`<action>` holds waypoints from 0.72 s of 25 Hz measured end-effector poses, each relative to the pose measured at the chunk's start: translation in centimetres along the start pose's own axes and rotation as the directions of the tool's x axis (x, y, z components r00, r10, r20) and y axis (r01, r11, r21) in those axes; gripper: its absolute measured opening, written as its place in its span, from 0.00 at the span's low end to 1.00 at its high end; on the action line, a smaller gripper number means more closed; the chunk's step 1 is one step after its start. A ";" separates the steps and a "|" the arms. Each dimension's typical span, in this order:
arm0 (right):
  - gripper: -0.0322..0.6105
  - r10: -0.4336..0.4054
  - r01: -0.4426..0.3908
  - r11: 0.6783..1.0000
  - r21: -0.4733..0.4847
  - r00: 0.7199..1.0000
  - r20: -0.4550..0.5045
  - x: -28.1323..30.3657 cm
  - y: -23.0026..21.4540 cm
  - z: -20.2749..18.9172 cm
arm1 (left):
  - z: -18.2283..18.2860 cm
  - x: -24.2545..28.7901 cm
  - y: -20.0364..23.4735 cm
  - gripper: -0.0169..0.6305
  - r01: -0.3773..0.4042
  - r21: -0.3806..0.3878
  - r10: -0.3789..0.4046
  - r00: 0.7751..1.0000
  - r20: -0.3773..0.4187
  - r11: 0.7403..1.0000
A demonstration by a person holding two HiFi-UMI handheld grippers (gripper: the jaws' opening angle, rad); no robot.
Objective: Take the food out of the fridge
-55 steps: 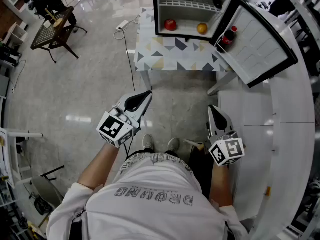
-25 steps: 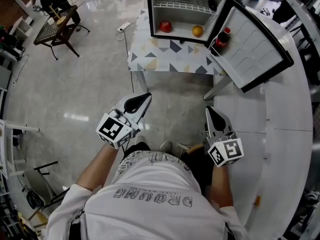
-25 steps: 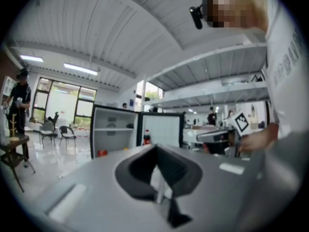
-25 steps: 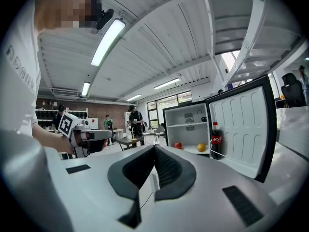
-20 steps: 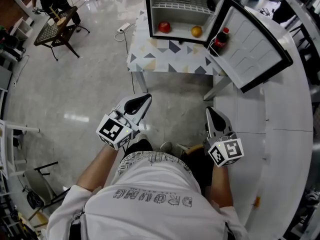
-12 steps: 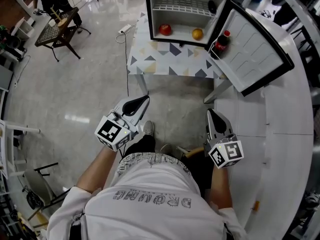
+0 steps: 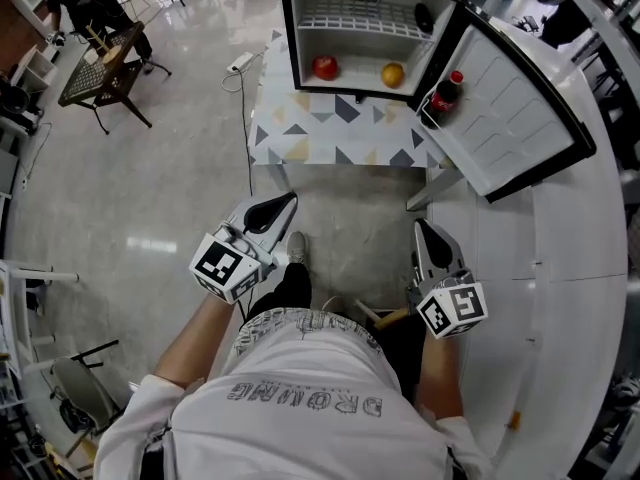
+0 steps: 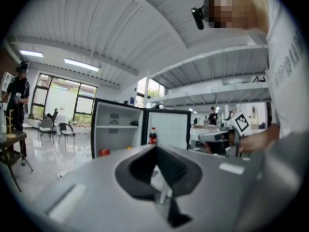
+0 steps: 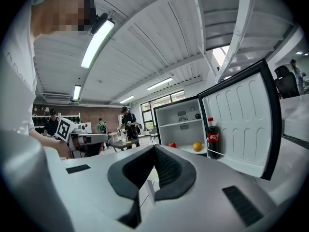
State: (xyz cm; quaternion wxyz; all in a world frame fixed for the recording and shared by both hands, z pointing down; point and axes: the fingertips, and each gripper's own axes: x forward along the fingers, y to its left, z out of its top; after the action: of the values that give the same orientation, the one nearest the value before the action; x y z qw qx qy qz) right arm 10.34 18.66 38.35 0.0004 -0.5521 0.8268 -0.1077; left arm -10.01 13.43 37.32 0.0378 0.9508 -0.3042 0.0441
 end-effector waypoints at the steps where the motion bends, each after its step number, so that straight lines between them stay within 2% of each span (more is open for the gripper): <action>1: 0.04 -0.004 0.004 1.000 0.001 1.000 -0.002 0.7 -0.2 0.1 | 0.0 0.4 0.7 0.04 0.003 -0.003 -0.003 1.000 0.000 1.000; 18: 0.04 -0.040 0.040 0.999 0.002 0.999 -0.015 15.0 -2.7 2.6 | 0.3 8.5 13.7 0.04 0.071 -0.042 -0.070 0.997 0.009 0.997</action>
State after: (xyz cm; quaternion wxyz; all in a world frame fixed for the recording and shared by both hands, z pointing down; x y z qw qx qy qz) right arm 7.27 3.54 38.09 -0.0072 -0.5677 0.8154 -0.1129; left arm -11.05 -2.63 38.55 0.0584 0.9601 -0.2715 0.0328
